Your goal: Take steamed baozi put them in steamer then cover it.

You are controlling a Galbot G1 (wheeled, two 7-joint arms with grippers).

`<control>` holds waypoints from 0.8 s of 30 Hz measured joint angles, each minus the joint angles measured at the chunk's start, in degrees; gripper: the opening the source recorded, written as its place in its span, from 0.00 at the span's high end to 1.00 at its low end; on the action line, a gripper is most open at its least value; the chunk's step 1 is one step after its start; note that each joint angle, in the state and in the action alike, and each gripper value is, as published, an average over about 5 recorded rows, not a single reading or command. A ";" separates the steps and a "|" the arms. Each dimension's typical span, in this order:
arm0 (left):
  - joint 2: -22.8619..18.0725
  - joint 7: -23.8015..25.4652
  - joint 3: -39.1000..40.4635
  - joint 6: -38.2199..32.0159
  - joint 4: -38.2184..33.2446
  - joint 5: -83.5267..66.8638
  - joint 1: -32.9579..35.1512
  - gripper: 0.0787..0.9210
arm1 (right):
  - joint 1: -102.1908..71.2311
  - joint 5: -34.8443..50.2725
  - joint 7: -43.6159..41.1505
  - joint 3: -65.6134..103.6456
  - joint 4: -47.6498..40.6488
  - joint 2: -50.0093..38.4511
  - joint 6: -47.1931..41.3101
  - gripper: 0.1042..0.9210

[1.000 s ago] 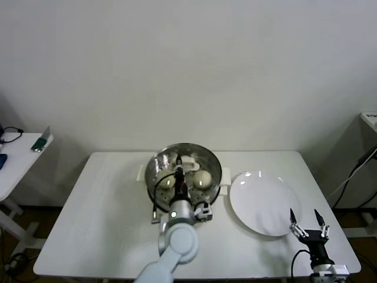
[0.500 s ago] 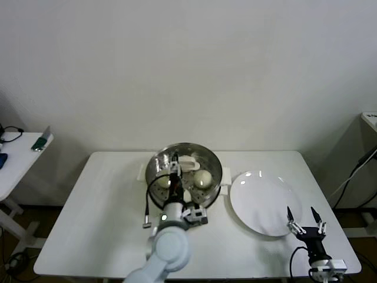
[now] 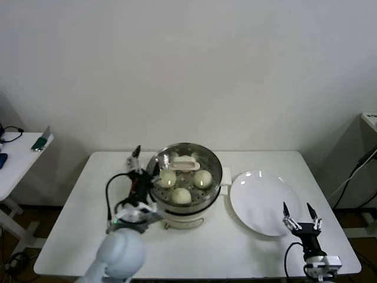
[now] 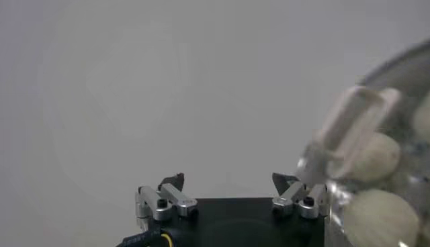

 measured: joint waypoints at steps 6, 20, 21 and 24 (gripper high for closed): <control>0.77 -4.49 -14.13 -11.68 -0.43 -21.89 6.45 0.12 | 0.57 -1.78 0.17 -1.03 0.42 0.56 0.55 0.12; 1.35 -5.34 -28.18 -35.25 10.08 -53.73 18.94 0.12 | 1.47 -4.02 0.87 -2.44 0.10 0.81 0.80 0.12; 1.27 -5.16 -28.23 -36.49 10.97 -54.64 19.37 0.12 | 1.45 -4.06 0.88 -2.48 0.15 0.80 0.76 0.12; 1.00 -4.65 -28.12 -39.80 13.44 -56.86 20.50 0.12 | 1.36 -4.12 0.90 -2.66 0.35 0.78 0.64 0.12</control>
